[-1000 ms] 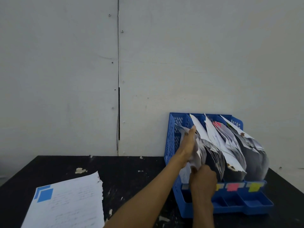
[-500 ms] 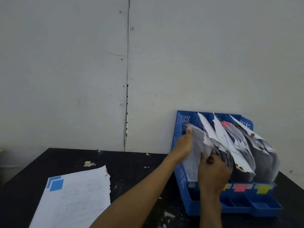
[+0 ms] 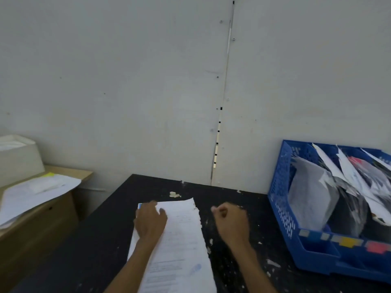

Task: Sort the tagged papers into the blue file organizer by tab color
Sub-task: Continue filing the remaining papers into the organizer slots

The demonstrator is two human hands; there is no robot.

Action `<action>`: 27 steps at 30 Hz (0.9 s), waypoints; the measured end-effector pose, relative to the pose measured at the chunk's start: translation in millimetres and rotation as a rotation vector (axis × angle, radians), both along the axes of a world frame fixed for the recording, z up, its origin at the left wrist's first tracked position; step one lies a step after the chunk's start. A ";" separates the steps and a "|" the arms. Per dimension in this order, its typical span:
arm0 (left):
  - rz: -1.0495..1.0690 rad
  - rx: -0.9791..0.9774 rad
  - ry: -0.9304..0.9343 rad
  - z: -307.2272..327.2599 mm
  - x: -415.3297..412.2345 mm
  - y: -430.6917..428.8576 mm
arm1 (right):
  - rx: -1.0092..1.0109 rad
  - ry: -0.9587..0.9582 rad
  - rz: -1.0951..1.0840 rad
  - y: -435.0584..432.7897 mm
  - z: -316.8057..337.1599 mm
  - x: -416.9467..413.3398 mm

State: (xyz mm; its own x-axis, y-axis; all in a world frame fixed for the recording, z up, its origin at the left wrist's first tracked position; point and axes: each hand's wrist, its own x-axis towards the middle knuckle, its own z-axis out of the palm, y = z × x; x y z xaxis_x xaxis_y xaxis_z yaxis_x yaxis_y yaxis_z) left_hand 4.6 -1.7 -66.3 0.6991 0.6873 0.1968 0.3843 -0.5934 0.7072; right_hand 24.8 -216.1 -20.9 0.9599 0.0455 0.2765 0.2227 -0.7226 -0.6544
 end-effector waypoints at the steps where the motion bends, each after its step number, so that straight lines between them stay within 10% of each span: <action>1: 0.054 0.048 0.075 -4.3 -12.4 12.5 | -0.102 0.079 0.009 16.8 -10.9 -7.2; 4: 0.107 0.064 0.114 -10.3 -32.2 32.3 | -0.310 0.156 -0.009 51.9 -32.5 -29.7; 13: 0.094 -0.007 0.078 -5.2 -39.1 22.6 | 0.060 0.172 -0.024 61.4 -36.4 -45.9; 27: 0.026 0.165 0.214 -10.3 -32.5 21.6 | 0.008 -0.111 -0.125 52.6 -47.8 -27.9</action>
State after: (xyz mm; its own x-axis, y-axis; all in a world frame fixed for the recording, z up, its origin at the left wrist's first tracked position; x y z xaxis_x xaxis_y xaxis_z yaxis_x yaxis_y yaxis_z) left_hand -28.0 19.9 -76.6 0.7196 0.6763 0.1575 0.5310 -0.6821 0.5028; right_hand -3.2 -163.5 -68.7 0.9215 -0.0746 0.3810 0.2029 -0.7441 -0.6366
